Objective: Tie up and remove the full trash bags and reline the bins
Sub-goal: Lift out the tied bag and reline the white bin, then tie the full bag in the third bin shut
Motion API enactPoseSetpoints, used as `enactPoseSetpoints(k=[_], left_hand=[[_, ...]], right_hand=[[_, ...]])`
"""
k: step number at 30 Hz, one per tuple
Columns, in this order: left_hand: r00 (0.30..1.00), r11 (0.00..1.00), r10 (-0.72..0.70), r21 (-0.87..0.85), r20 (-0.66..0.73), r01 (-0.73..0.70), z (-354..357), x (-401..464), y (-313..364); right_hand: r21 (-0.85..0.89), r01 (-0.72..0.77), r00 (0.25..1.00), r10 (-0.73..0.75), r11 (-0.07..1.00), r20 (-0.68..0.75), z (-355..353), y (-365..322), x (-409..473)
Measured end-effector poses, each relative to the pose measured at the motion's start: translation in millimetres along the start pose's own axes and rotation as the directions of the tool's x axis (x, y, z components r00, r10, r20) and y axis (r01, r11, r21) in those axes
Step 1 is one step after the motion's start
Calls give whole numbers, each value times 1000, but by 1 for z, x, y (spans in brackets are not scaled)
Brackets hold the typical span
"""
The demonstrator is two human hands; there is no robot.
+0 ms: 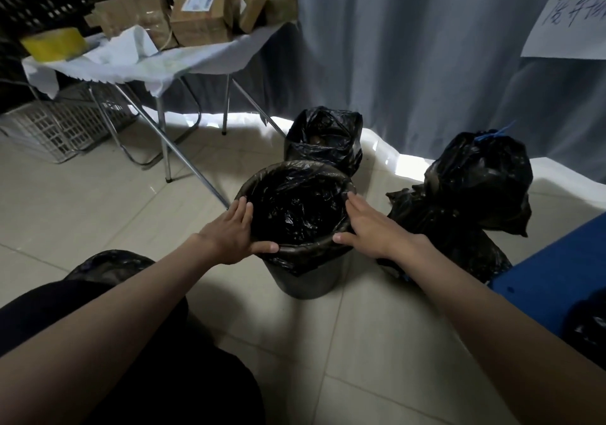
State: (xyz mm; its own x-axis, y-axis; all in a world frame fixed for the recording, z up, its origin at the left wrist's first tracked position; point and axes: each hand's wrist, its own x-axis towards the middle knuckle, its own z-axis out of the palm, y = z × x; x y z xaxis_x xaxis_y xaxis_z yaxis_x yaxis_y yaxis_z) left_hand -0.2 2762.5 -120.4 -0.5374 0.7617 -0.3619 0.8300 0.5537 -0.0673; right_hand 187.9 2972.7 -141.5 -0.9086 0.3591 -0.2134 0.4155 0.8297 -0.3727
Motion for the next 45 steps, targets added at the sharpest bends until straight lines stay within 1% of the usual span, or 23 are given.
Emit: enactPoseSetpoints(k=[3, 8, 13, 15, 17, 18, 19, 21, 23, 25, 27, 29, 32, 35, 37, 41, 43, 45], left_hand=[[999, 999, 17, 50, -52, -14, -2, 19, -7], [996, 994, 20, 109, -83, -11, -11, 57, -16], [996, 983, -39, 174, -83, 53, -19, 90, -23], [992, 982, -84, 161, -92, 98, -20, 96, -22], [984, 986, -119, 97, -136, 133, -17, 94, -19], [977, 988, -126, 64, -172, 138, -13, 90, -17], [968, 990, -125, 38, -216, 136, -9, 84, -16], [949, 991, -125, 15, -289, 135, -3, 68, -17], [942, 988, -144, 8, -302, 154, -1, 47, -27], [935, 980, -186, 11, -303, 199, 2, 22, -48], [922, 967, -237, 22, -306, 256, 7, -4, -74], [909, 946, -299, 35, -290, 322, 13, -31, -102], [877, 912, -395, 0, -274, 410, 22, -73, -139], [836, 872, -484, -63, -257, 485, 33, -116, -169], [809, 833, -552, -97, -202, 544, 44, -141, -186], [735, 728, -678, -168, -33, 664, 69, -183, -206], [701, 683, -711, -183, 58, 708, 82, -199, -211], [685, 658, -717, -197, 130, 727, 92, -209, -214]], right_hand=[[48, -24, 999, 26, 999, -42, 1, 3, 18], [162, -50, 993, 67, 985, -98, 1, 13, 45], [207, -89, 985, 117, 974, -127, -3, 13, 77], [198, -120, 982, 146, 973, -122, -7, 10, 86], [173, -158, 977, 179, 972, -114, -10, 6, 91], [159, -171, 972, 192, 972, -132, -10, 3, 91], [149, -173, 963, 199, 974, -182, -9, -1, 89], [166, -138, 925, 187, 976, -330, -4, -13, 84], [176, -63, 894, 134, 982, -428, 2, -34, 79], [129, 26, 891, 36, 991, -453, 11, -62, 75], [92, 111, 899, -61, 990, -434, 20, -91, 70], [65, 174, 913, -136, 983, -385, 30, -119, 64], [69, 210, 950, -187, 975, -251, 47, -162, 52], [92, 234, 966, -221, 968, -131, 64, -203, 39], [113, 242, 969, -235, 964, -77, 76, -228, 32], [142, 216, 976, -215, 966, -17, 93, -270, 23], [119, 187, 982, -190, 975, 20, 102, -284, 20], [101, 156, 986, -162, 983, 48, 110, -294, 17]])
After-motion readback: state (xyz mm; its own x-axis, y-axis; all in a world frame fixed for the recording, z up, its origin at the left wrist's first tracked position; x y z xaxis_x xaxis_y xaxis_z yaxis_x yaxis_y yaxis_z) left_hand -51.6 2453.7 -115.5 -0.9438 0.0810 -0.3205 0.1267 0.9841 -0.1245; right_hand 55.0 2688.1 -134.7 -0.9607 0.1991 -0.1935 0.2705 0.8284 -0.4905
